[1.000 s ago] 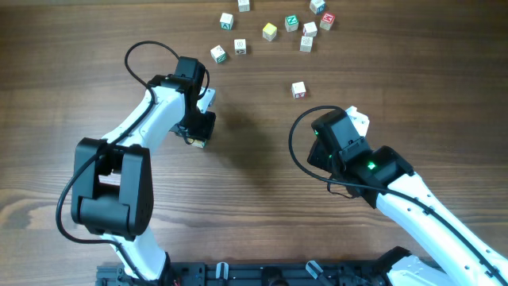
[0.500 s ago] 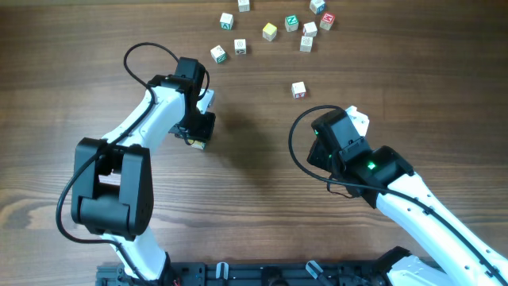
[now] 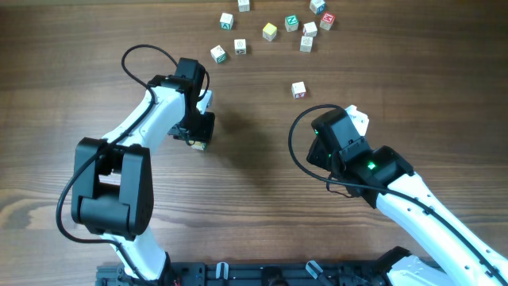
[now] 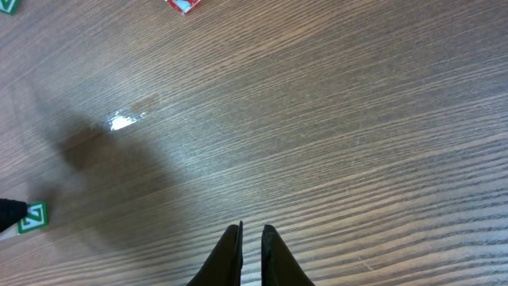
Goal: Form a tower
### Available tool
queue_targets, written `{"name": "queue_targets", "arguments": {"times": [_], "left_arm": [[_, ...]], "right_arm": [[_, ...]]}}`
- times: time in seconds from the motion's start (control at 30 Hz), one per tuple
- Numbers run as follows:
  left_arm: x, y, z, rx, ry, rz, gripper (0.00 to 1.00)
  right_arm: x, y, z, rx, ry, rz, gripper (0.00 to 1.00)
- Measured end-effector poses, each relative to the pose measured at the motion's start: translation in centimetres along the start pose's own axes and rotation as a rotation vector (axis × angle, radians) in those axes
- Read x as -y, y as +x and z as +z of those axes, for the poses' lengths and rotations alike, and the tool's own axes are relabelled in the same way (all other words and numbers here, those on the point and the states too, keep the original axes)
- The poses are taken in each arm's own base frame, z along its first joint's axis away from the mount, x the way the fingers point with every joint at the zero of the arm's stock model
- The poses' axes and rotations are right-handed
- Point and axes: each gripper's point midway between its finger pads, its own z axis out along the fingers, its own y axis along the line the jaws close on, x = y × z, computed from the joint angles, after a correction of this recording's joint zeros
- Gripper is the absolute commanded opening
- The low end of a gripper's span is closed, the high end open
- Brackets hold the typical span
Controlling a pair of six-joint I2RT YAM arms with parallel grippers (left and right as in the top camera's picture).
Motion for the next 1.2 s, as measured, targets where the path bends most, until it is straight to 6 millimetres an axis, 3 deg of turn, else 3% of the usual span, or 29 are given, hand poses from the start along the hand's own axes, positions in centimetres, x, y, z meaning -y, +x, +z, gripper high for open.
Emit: {"name": "queue_targets", "arguments": {"times": [0.2,0.4,0.5,0.63,0.7,0.83,1.2], "left_arm": [[0.0,0.3,0.0,-0.012,0.000,-0.005,0.59],[0.0,0.6,0.0,-0.024,-0.001,-0.010,0.79],[-0.1,1.5,-0.3,-0.064,-0.003,-0.009,0.79],[0.0,1.4,-2.2,-0.092,-0.004,-0.009,0.80],[0.0,0.8,-3.0,-0.081,-0.004,-0.009,0.77],[0.0,1.2,-3.1,-0.098,-0.004,-0.004,0.59],[0.0,1.7,-3.1,-0.115,-0.005,-0.005,0.44]], "right_arm": [[-0.1,-0.1,0.0,0.004,-0.005,0.001,0.12],[-0.3,-0.2,0.0,0.010,-0.013,0.002,0.14],[-0.4,-0.3,0.0,0.012,-0.016,0.003,0.14],[-0.4,-0.3,0.0,0.013,-0.017,0.004,0.15],[-0.4,-0.3,0.0,0.013,-0.017,0.003,0.15],[-0.4,-0.3,0.0,0.013,-0.016,0.003,0.15],[-0.4,-0.3,0.0,0.013,-0.016,0.003,0.15]]}}
